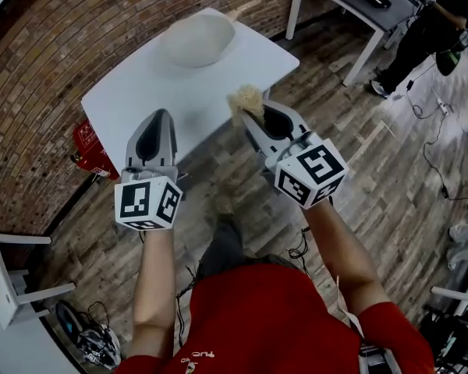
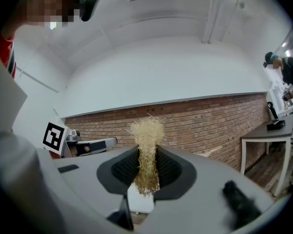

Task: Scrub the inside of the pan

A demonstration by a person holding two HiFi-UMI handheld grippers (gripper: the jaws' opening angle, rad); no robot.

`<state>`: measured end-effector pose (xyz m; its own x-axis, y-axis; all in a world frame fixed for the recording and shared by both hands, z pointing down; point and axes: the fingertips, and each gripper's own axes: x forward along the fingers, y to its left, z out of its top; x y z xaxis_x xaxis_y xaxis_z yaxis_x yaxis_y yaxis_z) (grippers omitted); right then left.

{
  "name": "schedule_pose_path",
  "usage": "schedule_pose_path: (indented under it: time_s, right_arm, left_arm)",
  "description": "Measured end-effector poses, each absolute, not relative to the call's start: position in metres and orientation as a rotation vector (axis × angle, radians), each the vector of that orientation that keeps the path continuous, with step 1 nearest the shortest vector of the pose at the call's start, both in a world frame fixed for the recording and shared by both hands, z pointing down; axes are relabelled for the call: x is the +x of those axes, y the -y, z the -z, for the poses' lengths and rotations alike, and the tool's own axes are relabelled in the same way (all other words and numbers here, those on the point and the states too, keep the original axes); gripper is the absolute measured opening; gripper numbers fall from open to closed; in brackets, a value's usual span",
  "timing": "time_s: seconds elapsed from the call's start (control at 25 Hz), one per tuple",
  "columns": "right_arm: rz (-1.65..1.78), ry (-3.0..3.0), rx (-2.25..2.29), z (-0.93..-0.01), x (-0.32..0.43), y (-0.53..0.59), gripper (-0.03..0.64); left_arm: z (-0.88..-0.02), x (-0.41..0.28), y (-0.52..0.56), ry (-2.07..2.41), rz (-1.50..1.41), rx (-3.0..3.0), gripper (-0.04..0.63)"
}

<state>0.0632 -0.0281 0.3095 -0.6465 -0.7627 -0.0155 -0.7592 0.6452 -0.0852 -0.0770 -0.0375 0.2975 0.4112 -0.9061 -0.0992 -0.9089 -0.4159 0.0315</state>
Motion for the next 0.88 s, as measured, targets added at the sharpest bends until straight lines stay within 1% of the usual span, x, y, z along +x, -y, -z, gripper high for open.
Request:
schedule_pose_path:
  time_s: [0.2, 0.88]
  right_arm:
    - [0.096, -2.808, -1.309, -0.312, 0.061, 0.08, 0.087]
    - [0.091, -2.852, -1.333, -0.306, 0.022, 0.305, 0.087]
  left_arm:
    - [-0.303, -0.073, 0.091, -1.656, -0.157, -2.62, 0.014]
    - [-0.318, -0.096, 0.307, -1.641, -0.119, -2.634, 0.014]
